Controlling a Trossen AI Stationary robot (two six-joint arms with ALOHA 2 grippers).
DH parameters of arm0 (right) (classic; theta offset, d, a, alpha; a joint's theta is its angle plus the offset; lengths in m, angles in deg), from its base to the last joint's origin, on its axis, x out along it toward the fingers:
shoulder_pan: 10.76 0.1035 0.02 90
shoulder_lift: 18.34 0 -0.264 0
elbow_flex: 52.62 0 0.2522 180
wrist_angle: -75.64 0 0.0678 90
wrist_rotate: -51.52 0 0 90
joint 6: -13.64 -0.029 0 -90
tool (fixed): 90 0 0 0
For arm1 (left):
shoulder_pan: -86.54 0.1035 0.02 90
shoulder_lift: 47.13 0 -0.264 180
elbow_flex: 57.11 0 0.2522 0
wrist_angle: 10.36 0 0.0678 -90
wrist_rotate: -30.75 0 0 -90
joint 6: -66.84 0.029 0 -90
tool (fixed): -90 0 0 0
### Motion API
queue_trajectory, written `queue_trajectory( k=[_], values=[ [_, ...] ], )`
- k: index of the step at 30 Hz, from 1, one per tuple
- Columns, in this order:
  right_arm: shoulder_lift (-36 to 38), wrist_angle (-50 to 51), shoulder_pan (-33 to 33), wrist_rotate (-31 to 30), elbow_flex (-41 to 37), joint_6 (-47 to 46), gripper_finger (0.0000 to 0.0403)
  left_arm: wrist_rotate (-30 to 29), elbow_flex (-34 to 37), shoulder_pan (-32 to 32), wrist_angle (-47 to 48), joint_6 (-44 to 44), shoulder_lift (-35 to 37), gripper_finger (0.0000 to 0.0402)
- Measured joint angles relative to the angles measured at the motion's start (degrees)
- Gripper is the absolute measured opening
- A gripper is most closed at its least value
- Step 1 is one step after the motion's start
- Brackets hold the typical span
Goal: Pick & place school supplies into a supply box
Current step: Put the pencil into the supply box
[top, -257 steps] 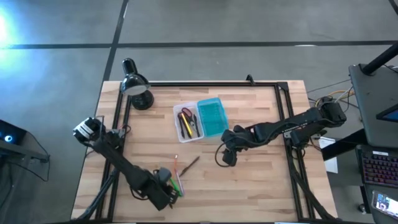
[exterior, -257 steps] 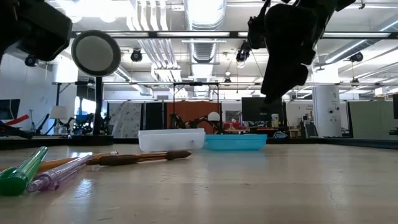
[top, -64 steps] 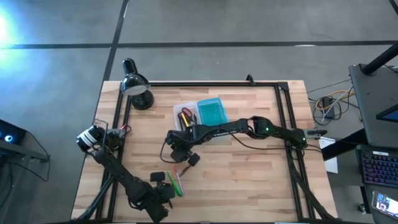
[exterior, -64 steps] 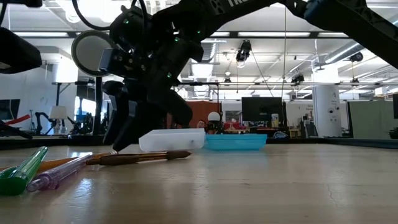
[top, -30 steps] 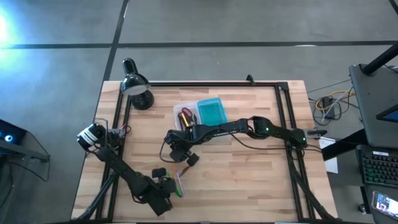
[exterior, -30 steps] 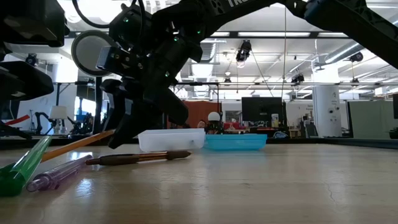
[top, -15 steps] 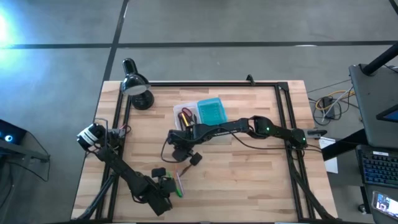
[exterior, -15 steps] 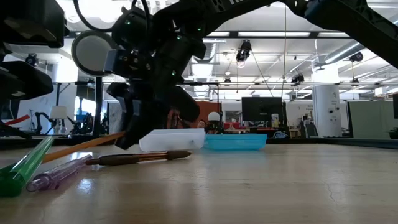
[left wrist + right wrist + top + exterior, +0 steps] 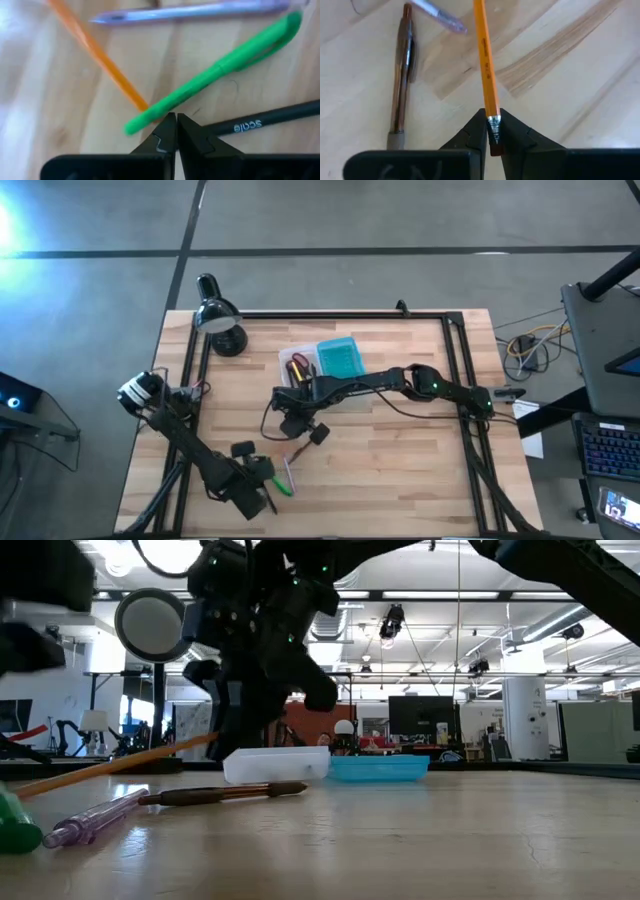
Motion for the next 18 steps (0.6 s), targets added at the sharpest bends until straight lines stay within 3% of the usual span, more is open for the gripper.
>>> queue_trajectory(
  k=[6,10,14,18],
  values=[
    [3.1,2.1,-1.0,-2.0,0.0,-1.0,0.0018,-3.8,-1.2,-1.3,7.4,-8.2,7.4,0.0000],
    [4.8,5.4,-2.4,-7.7,0.0,-5.8,0.0014,-9.7,-2.3,-2.9,13.6,-16.3,12.1,0.0000],
    [7.8,9.0,-4.8,-10.2,0.0,-15.6,0.0014,-14.5,-2.4,-4.0,20.8,-24.7,14.9,0.0000],
    [12.4,10.9,-6.5,-16.8,0.0,-30.8,0.0014,-17.4,-2.5,-4.1,24.9,-28.1,16.4,0.0000]
  ],
)
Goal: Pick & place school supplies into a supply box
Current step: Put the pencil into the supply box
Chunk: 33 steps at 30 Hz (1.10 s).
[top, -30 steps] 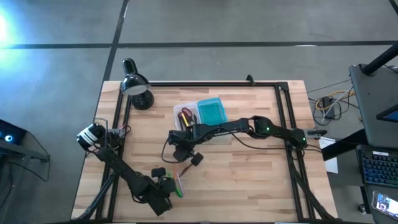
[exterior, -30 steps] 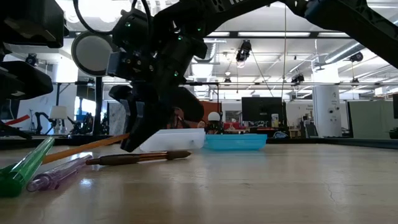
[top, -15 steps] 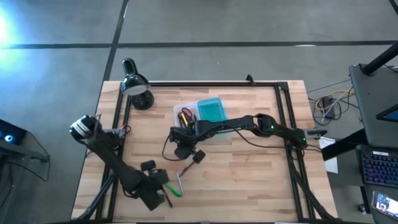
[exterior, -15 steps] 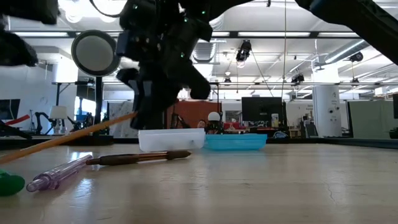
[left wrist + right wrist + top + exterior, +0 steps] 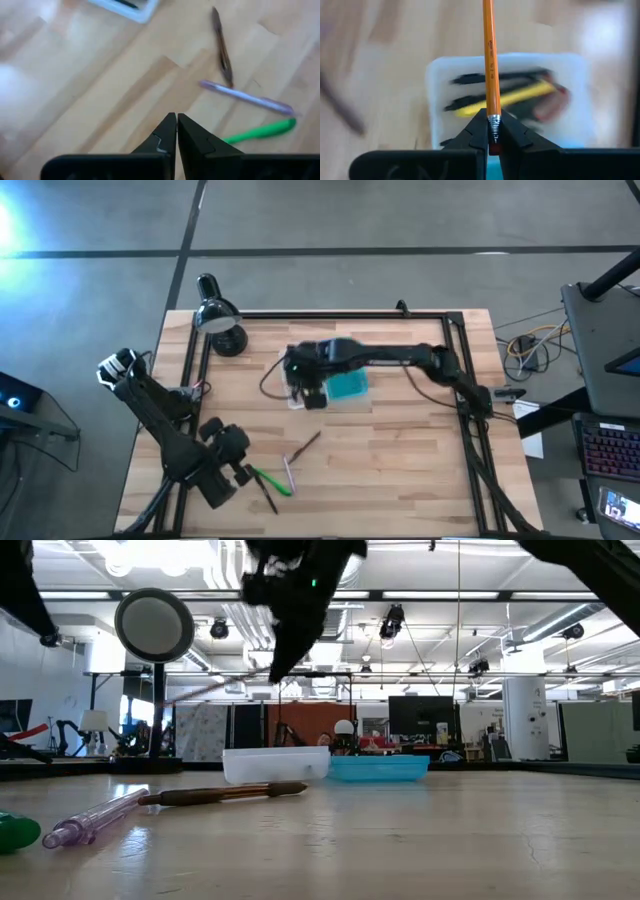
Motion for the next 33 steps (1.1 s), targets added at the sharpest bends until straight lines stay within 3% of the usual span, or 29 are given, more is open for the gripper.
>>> queue_trajectory(
  k=[6,13,20,33],
  values=[
    [10.3,4.1,-0.8,-14.9,-3.4,-36.3,0.0014,-4.6,0.5,0.4,3.3,-0.5,-0.3,0.0000],
    [18.6,3.0,2.7,-15.9,-20.5,-55.3,0.0013,-7.4,4.1,1.4,4.4,-1.4,0.3,0.0000],
    [18.5,-11.8,4.0,-11.0,-33.2,-60.3,0.0013,-7.4,7.1,1.5,4.3,0.8,0.4,0.0000],
    [10.4,-17.5,2.3,-6.9,-31.6,-56.4,0.0013,-7.2,11.0,0.5,3.8,-0.5,4.5,0.0000]
  ],
)
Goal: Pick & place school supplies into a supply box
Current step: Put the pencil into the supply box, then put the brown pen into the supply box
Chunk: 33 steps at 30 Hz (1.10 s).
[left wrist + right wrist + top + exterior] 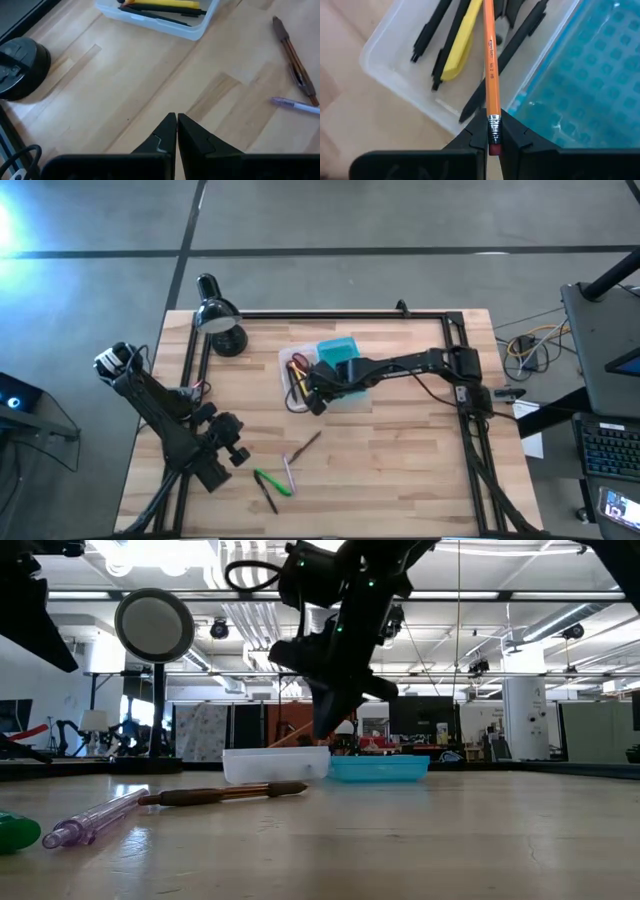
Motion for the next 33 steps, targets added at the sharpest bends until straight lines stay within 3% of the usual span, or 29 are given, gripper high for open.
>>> queue_trajectory(
  k=[12,19,24,29,33],
  values=[
    [-2.1,-2.4,-0.7,-1.5,1.6,1.9,0.0028,-0.4,0.0,0.1,-0.9,-0.5,0.1,0.0000],
    [-2.1,-2.3,-0.9,4.2,1.6,0.7,0.0113,-0.5,0.0,0.1,-1.1,-1.5,0.1,0.0000],
    [-1.2,-0.2,-0.4,4.7,1.6,0.7,0.0178,-0.4,0.0,0.1,-2.3,-1.5,0.0,0.0000],
    [3.1,3.3,2.4,5.8,1.6,13.6,0.0207,0.0,0.0,0.1,-5.6,1.6,0.0,0.0000],
    [6.4,4.4,6.5,13.5,1.6,32.6,0.0208,0.0,0.0,0.1,-8.9,4.5,0.0,0.0000]
  ],
)
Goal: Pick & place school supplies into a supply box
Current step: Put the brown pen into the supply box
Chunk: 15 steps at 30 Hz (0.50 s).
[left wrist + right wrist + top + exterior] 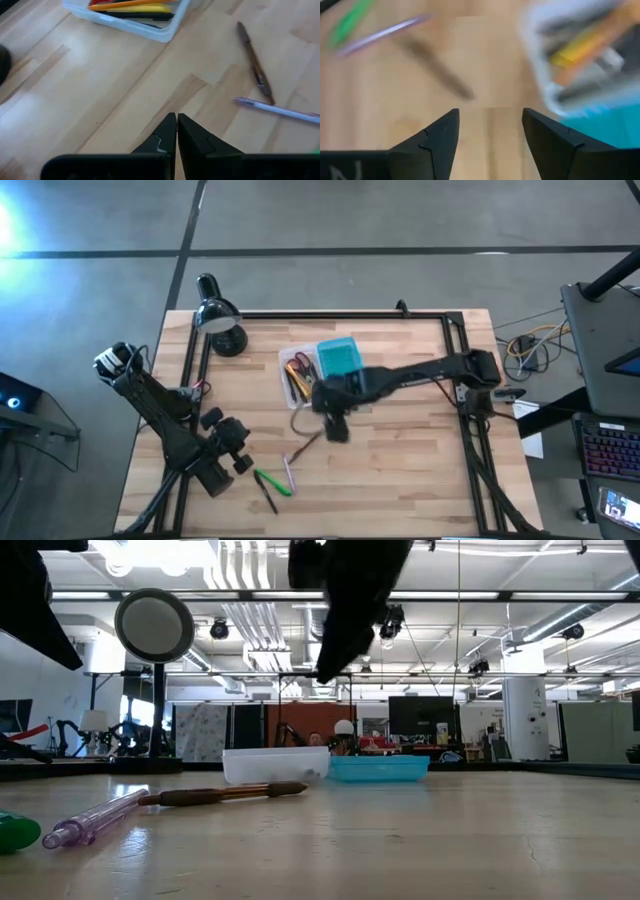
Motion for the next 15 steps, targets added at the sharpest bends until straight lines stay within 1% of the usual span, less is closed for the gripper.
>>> queue_trajectory(
  k=[2,4,6,7,10,12,15],
  values=[
    [0.5,0.0,2.6,1.6,-0.1,9.8,0.0205,-0.4,0.0,0.0,-1.4,1.5,0.0,0.0000],
    [-0.3,-0.1,4.9,1.8,-0.4,19.1,0.0202,-0.8,0.2,0.0,-2.6,2.7,0.0,0.0000],
    [-2.4,-1.5,6.3,1.9,-0.5,24.3,0.0201,-0.9,0.6,0.0,-3.7,2.9,0.0,0.0000],
    [-3.7,-2.5,6.5,1.8,-0.5,24.7,0.0201,-0.9,0.9,0.0,-4.4,2.9,0.0,0.0000],
    [-7.0,-5.1,6.5,1.3,-0.3,21.4,0.0201,-0.9,1.5,0.0,-6.8,2.4,0.0,0.0000],
    [-8.6,-5.8,6.4,-0.8,0.8,20.2,0.0201,-0.3,1.9,0.0,-8.5,2.2,0.0,0.0000],
    [-10.2,-6.3,6.4,-1.7,2.9,22.1,0.0201,0.1,2.5,0.0,-11.0,2.1,0.0,0.0000]
  ],
)
